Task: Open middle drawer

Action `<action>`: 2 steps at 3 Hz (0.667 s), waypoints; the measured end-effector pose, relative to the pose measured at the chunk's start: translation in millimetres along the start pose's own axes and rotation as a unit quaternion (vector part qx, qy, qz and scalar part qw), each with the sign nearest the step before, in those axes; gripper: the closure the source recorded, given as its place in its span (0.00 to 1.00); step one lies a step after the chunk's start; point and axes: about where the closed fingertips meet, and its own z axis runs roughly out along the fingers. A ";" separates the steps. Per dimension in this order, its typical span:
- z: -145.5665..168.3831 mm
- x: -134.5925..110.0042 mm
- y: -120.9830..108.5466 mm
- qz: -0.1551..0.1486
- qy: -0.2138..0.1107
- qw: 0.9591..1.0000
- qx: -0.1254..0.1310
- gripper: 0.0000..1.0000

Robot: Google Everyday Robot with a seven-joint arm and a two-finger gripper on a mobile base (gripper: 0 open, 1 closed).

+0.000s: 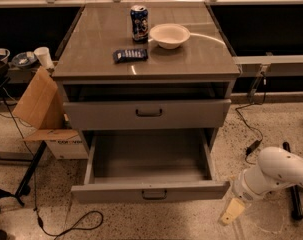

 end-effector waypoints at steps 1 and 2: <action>7.6 -35.9 6.6 -0.037 -0.024 0.999 -0.003 0.00; 17.0 -54.7 8.0 -0.060 -0.032 0.998 -0.014 0.00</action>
Offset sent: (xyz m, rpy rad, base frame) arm 0.0276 0.0690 0.0109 0.0983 -0.0852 0.1350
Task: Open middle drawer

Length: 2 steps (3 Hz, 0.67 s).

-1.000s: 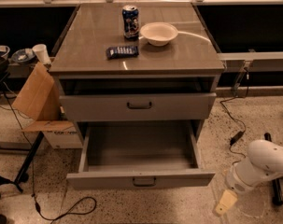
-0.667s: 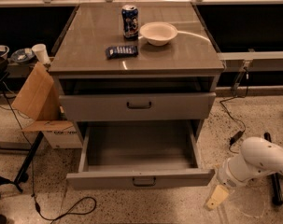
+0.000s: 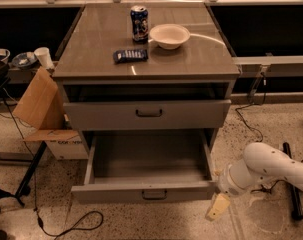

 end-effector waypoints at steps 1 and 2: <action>11.6 -1.7 0.7 -0.012 0.024 0.999 -0.033 0.00; 19.6 17.4 2.9 -0.002 0.057 0.996 -0.070 0.00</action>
Offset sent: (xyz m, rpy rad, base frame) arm -0.0210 -0.0227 -0.0378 -0.0943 0.2661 0.1120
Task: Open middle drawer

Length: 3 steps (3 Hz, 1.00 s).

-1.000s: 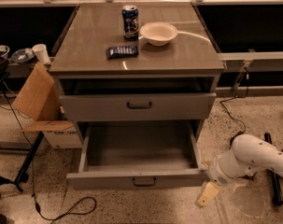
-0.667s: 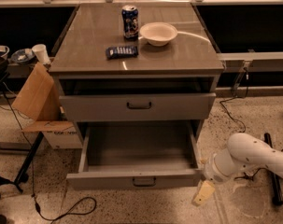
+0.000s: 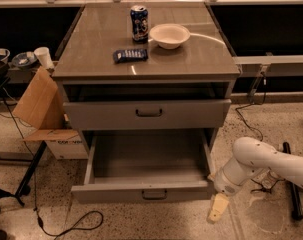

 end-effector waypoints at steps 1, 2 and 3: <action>1.0 20.6 4.1 0.020 0.022 0.999 -0.015 0.00; -0.6 19.5 4.9 0.020 0.022 0.999 -0.015 0.00; -2.5 26.7 7.7 0.029 0.028 0.999 -0.016 0.00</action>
Offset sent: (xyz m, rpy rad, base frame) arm -0.0521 -0.0858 -0.0136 -0.1594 0.1875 -0.1254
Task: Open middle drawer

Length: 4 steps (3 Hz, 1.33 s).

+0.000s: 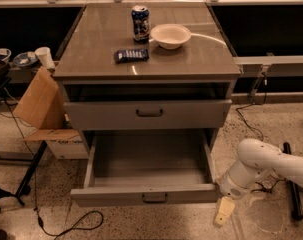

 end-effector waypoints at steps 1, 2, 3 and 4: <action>-5.1 11.4 3.3 0.009 0.008 1.000 0.001 0.00; -12.3 32.4 15.5 0.018 0.019 1.000 0.003 0.00; -21.5 54.5 30.6 0.022 0.030 0.999 0.007 0.00; -42.4 98.7 61.2 0.032 0.052 0.998 0.017 0.00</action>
Offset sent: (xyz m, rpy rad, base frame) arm -0.1431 -0.1378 0.0475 -0.1947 0.0702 -0.0805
